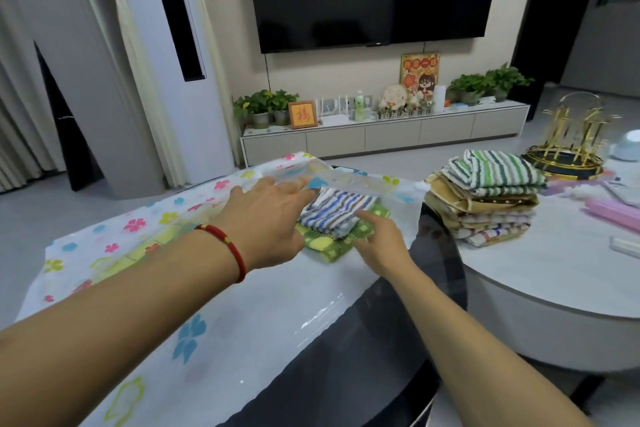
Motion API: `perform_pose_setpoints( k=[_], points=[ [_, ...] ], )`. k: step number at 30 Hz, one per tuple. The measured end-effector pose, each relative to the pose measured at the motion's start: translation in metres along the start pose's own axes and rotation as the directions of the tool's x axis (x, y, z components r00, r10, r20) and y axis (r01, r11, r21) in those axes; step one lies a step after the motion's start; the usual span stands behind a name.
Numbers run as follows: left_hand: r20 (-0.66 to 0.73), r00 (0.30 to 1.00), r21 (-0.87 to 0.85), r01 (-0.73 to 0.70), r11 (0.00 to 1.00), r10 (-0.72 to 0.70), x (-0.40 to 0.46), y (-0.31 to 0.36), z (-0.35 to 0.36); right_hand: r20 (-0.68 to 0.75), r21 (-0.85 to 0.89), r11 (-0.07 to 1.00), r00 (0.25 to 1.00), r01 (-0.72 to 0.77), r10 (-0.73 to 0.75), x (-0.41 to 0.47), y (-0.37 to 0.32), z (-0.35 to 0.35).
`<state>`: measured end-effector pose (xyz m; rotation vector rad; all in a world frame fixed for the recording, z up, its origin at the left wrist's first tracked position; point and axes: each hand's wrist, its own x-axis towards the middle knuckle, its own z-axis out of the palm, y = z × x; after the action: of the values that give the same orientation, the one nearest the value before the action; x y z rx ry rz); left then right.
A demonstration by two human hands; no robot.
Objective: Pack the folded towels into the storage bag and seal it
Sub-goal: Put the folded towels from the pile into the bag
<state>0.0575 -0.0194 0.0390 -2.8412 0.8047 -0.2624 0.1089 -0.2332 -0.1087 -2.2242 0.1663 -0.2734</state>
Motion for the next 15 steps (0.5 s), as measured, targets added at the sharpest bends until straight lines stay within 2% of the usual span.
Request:
perform_pose_setpoints(
  k=[3,5,9,13,15],
  points=[
    [-0.006,1.000,0.048,0.011,0.999,-0.010,0.007,0.010,0.011,-0.098,-0.012,0.994,0.990,-0.105,0.103,-0.016,0.026,-0.038],
    [0.003,1.000,0.085,0.006,0.996,-0.006,0.014,0.018,0.021,-0.226,0.024,0.983,0.957,-0.184,0.184,-0.023,0.050,-0.069],
    [-0.005,0.999,0.135,-0.037,0.990,0.038,0.036,0.035,0.037,-0.520,0.038,0.961,0.816,-0.274,0.253,-0.004,0.095,-0.135],
    [0.008,0.996,0.192,-0.087,0.977,0.087,0.057,0.050,0.054,-0.641,0.051,0.960,0.728,-0.275,0.243,0.044,0.119,-0.192],
    [0.017,0.997,0.193,-0.079,0.978,0.077,0.064,0.058,0.065,-0.680,0.009,0.944,0.691,-0.329,0.247,0.067,0.122,-0.207]
  ],
)
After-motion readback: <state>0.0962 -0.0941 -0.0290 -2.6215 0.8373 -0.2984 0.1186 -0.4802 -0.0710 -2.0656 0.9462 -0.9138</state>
